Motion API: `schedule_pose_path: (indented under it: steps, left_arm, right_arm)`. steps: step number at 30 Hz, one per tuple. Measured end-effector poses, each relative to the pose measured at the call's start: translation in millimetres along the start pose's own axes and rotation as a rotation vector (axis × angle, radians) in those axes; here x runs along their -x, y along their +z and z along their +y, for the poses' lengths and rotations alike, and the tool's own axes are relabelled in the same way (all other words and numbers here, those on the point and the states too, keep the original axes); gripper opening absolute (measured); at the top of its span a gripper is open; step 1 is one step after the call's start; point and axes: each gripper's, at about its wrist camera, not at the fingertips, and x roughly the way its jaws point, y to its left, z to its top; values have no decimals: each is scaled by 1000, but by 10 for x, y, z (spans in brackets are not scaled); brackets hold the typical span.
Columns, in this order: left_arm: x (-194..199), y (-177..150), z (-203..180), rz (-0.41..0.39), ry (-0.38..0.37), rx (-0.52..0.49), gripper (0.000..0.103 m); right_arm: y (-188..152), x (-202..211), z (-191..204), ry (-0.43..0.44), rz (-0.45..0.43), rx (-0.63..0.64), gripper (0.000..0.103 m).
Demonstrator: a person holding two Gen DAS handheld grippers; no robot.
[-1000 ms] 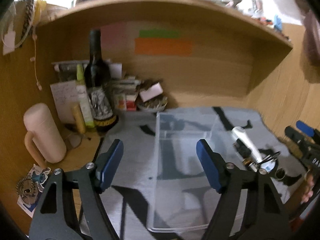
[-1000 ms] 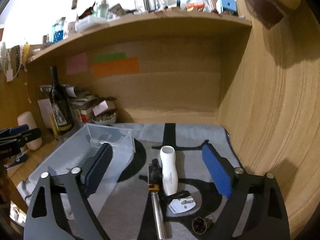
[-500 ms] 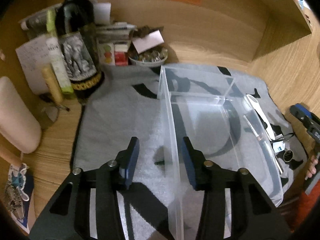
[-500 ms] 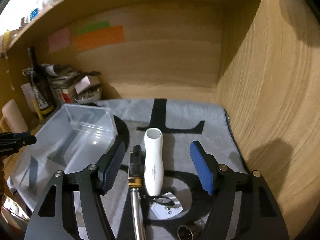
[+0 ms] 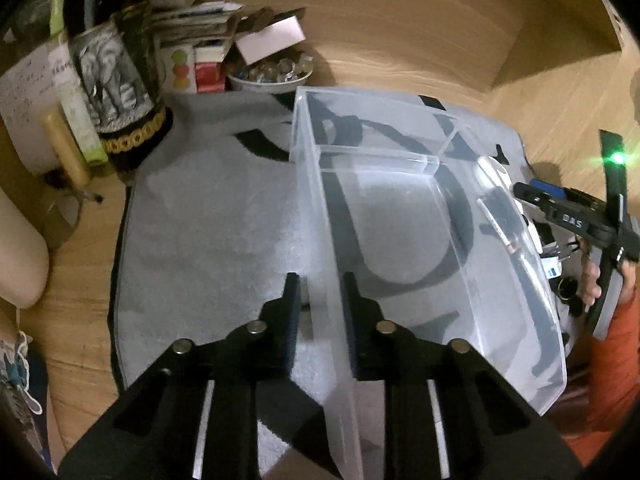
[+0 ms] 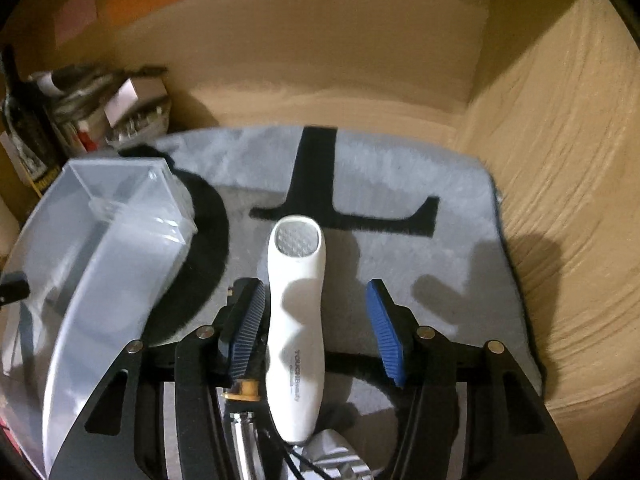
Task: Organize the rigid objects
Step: 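Grasp the clear plastic box wall with the left gripper while the right gripper grasps the white device, then carry the white device into the clear box and open the right gripper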
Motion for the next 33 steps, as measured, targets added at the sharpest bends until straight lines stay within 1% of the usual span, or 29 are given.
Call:
schedule_pose_path:
  steps: [1, 4, 6, 11, 12, 15, 23, 33]
  left_arm:
    - [3, 0, -17, -5, 3, -7, 14]
    - [2, -4, -37, -16, 11, -17, 11]
    - [-6, -12, -38, -19, 14, -18, 11]
    - [-20, -12, -23, -22, 8, -7, 11]
    - [-17, -18, -26, -24, 9, -7, 11]
    - [-21, -23, -33, -28, 12, -5, 11]
    - [-29, -28, -49, -29, 24, -3, 11]
    - [-28, -36, -48, -36, 35, 2, 11]
  right_arm:
    - [3, -32, -3, -1, 15, -3, 46]
    - [10, -128, 12, 3, 52, 9, 42]
    - [16, -191, 47, 15, 82, 24, 36]
    - [45, -295, 87, 14, 111, 38, 36]
    - [37, -357, 94, 17, 132, 39, 34]
    - [10, -469, 102, 28, 156, 31, 30]
    - [12, -360, 176, 17, 114, 44, 29]
    - [68, 147, 179, 5, -9, 43, 29]
